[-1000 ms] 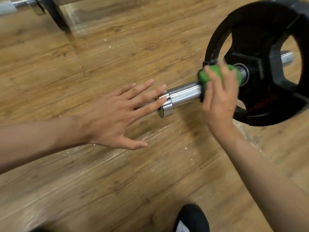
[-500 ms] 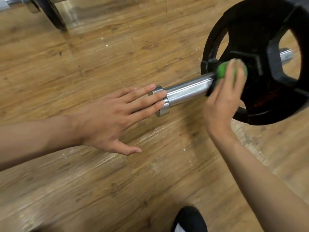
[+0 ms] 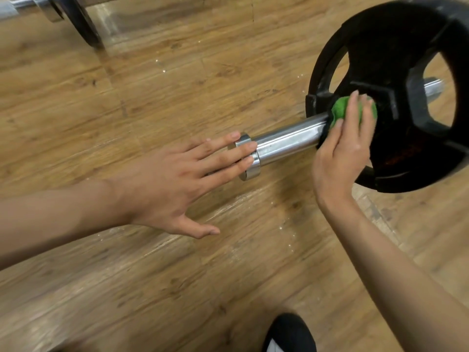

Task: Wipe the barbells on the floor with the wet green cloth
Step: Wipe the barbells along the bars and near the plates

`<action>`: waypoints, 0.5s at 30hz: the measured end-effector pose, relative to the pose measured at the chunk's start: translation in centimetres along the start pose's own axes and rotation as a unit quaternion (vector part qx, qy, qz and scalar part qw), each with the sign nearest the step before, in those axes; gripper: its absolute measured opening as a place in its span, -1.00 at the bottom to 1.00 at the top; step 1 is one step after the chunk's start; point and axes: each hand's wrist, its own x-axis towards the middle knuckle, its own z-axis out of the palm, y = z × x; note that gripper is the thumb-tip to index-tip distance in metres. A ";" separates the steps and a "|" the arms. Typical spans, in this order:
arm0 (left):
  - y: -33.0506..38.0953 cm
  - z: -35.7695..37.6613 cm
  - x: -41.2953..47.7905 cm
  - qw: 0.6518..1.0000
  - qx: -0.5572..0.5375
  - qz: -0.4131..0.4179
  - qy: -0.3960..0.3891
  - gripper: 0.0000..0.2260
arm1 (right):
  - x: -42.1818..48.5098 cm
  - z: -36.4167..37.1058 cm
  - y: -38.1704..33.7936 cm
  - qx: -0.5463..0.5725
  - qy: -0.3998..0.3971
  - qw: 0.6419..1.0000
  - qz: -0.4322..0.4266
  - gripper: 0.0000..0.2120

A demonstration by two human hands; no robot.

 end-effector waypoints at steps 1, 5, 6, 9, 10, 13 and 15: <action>0.0 0.0 0.0 1.000 0.000 0.000 0.001 -0.05 | -0.5 0.1 -1.0 0.003 -0.006 1.000 0.001 -0.57; 0.0 0.0 0.0 1.000 0.004 -0.001 0.007 -0.06 | -5.9 0.4 -4.9 0.049 -0.080 0.989 -0.114 -0.59; 0.0 0.0 0.0 1.000 0.004 0.001 0.011 -0.07 | -6.8 0.3 -5.0 0.056 -0.103 0.982 -0.147 -0.59; 0.1 0.1 0.0 1.000 0.000 0.002 0.012 -0.08 | -5.0 0.0 -2.2 0.028 -0.106 0.968 -0.227 -0.62; 0.0 0.1 0.0 1.000 0.000 0.002 0.009 -0.08 | -3.7 -0.2 -0.8 0.018 -0.091 0.974 -0.208 -0.61; -0.1 0.2 -0.1 1.000 -0.002 0.002 0.011 -0.07 | -0.6 -0.6 0.7 -0.011 -0.025 0.998 -0.050 -0.56; -0.1 0.3 -0.1 1.000 0.001 0.002 0.017 -0.07 | -0.8 -0.4 -0.9 -0.042 -0.011 0.999 0.001 -0.54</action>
